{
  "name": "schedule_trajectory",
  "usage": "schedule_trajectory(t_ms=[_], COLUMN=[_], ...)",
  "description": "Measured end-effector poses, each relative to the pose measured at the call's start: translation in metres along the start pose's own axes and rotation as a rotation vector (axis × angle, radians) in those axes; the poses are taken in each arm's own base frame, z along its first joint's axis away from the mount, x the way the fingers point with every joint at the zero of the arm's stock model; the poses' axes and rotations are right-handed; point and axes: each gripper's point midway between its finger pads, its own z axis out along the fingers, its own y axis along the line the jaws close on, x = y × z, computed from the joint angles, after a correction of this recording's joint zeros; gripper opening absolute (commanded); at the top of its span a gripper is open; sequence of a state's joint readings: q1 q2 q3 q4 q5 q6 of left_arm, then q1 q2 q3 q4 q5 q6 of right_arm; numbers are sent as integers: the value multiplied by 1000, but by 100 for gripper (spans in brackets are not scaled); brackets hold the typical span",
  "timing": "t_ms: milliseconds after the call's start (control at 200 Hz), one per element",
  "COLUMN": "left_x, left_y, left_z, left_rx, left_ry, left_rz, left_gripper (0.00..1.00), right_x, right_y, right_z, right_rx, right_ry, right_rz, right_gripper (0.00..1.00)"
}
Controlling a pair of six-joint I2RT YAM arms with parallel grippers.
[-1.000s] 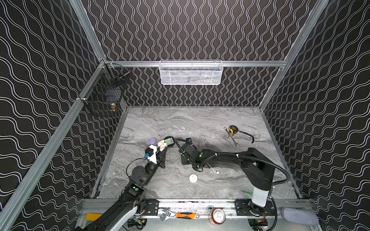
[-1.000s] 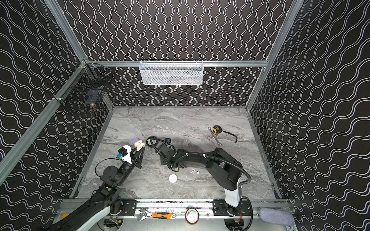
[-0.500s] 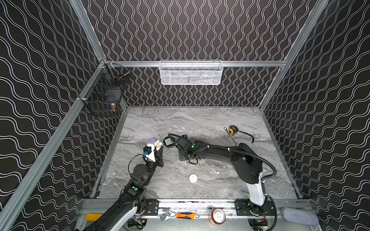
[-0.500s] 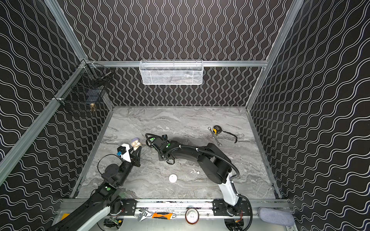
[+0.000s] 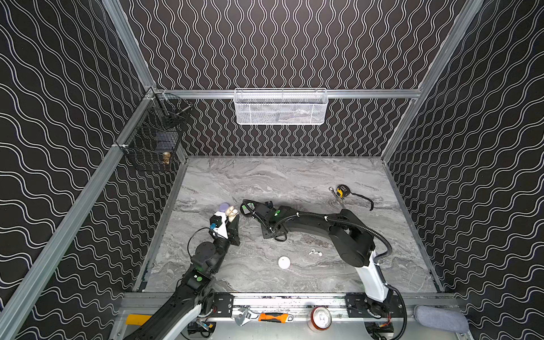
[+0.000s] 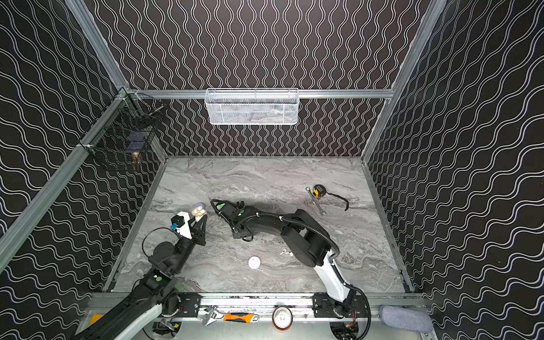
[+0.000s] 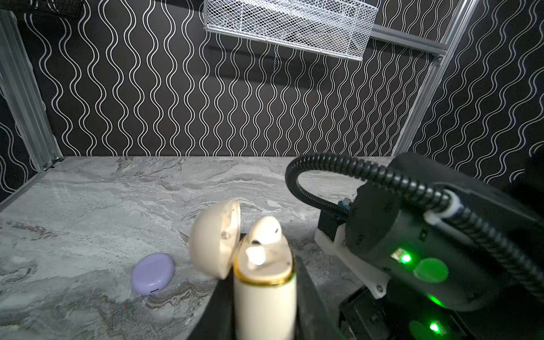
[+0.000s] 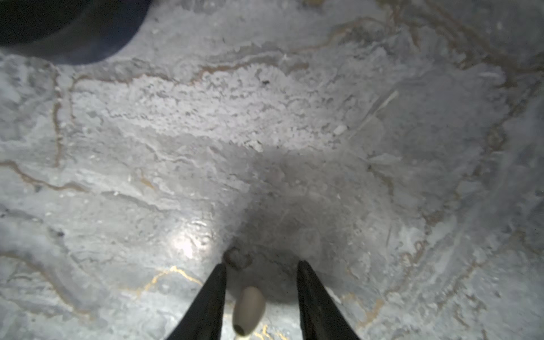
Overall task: Insert wireless bluetooth earbuds into charging case
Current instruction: Pick up the wireless bluetooth earbud from the center of the table.
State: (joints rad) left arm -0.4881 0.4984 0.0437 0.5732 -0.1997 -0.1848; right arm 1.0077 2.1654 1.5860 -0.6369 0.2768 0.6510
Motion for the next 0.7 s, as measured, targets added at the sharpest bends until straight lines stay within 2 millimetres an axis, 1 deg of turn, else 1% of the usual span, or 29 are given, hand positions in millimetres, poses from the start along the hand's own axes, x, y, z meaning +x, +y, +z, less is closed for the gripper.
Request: schedule_trajectory(t_ms=[105,240,360,531,701], left_x=[-1,4,5,1,1], left_y=[0,0,-1,-2,-3], left_z=[0,1,1,0,0], left_rx=[1,2,5,11,14], left_ry=[-2,14,18,3,4], left_rz=[-1,2,3,0,0], left_gripper=[0,0,0,0,0], right_x=[2,11,16,18,19], right_y=[-3,-14,-20,-21,-21], right_z=[-1,-5,-7,-8,-9], right_rx=[3,29,40,42,41], right_ry=[-1,15,22,26,28], right_rz=[5,6,2,-1,-6], right_gripper=[38,38,38,32,34])
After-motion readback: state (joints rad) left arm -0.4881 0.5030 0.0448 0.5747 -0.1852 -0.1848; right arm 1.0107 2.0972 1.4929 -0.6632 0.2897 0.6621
